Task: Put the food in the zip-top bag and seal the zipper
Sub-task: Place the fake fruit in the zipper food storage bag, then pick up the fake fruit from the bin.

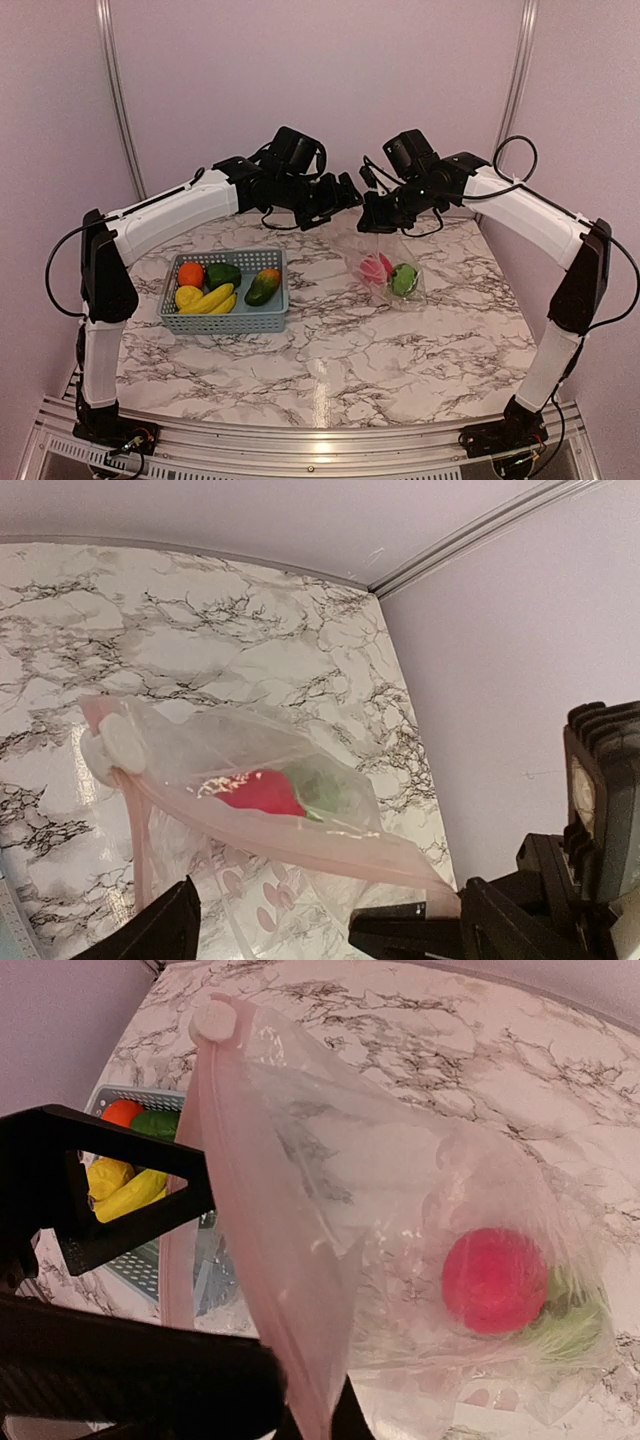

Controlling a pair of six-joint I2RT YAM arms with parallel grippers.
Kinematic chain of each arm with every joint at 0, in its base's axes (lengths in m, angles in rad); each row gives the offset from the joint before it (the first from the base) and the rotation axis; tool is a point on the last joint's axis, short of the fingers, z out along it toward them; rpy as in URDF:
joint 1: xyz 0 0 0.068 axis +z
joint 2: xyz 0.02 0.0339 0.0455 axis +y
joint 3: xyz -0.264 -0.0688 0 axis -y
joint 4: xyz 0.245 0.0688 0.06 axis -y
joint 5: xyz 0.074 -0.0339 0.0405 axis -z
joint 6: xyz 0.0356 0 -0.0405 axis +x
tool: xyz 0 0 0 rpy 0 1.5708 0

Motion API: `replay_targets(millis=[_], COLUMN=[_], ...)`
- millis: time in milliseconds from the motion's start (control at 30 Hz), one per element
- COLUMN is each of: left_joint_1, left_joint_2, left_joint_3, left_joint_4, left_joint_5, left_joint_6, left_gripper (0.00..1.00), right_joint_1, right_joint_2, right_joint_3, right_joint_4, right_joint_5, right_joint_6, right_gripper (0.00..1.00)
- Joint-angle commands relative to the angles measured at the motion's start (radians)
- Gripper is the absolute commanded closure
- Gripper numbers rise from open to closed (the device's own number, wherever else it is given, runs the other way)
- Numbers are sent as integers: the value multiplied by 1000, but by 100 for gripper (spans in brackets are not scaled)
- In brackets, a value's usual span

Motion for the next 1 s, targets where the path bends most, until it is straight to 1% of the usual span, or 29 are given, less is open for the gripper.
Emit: replay_targets(millis=[0,100,200,300,400,467,533,567,600,633,700,767,800,900,967], left_joint_1=[-4,-4,-4,-4,-4,3,21,31,40,50,62,64,68,85,95], left_joint_2=[-63,-141,-247,-362,-481,-553,-606,-621,-625,-613,-595,-601,-605,-607,-603], left_joint_3=[20,-49,-172,-295,-420,-508,-608,-636,-648,-642,-635,-664,-681,-702,-702], left_joint_4=[-1,69,135,116,78,51,33,16,-20,-71,-152,-174,-173,-190,-226], left_joint_5=[-8,43,49,-44,-178,-250,-281,-282,-291,-302,-308,-315,-314,-283,-263], left_joint_6=[51,77,110,176,250,275,274,269,262,250,242,242,242,251,259], left_gripper=[7,7,8,9,9,6,3,2,2,2,2,3,3,4,5], right_joint_1=[-3,-6,-10,-19,-23,-24,-47,-71,-94,-99,-87,-97,-105,-108,-117], right_joint_2=[-48,-57,-65,-71,-95,-114,-117,-103,-85,-77,-101,-127,-119,-106,-124], right_joint_3=[10,-9,-31,-31,52,107,76,59,63,80,80,50,49,90,122], right_joint_4=[13,25,32,23,-17,-37,-46,-63,-87,-103,-66,-31,-41,-70,-73], right_joint_5=[13,14,13,19,50,105,156,147,93,76,106,101,96,95,129], right_joint_6=[25,28,31,28,25,22,-12,-21,-24,-29,-24,-15,-19,-54,-68], right_gripper=[100,100,100,100,100,100,100,100,100,100,100,100,100,100,100])
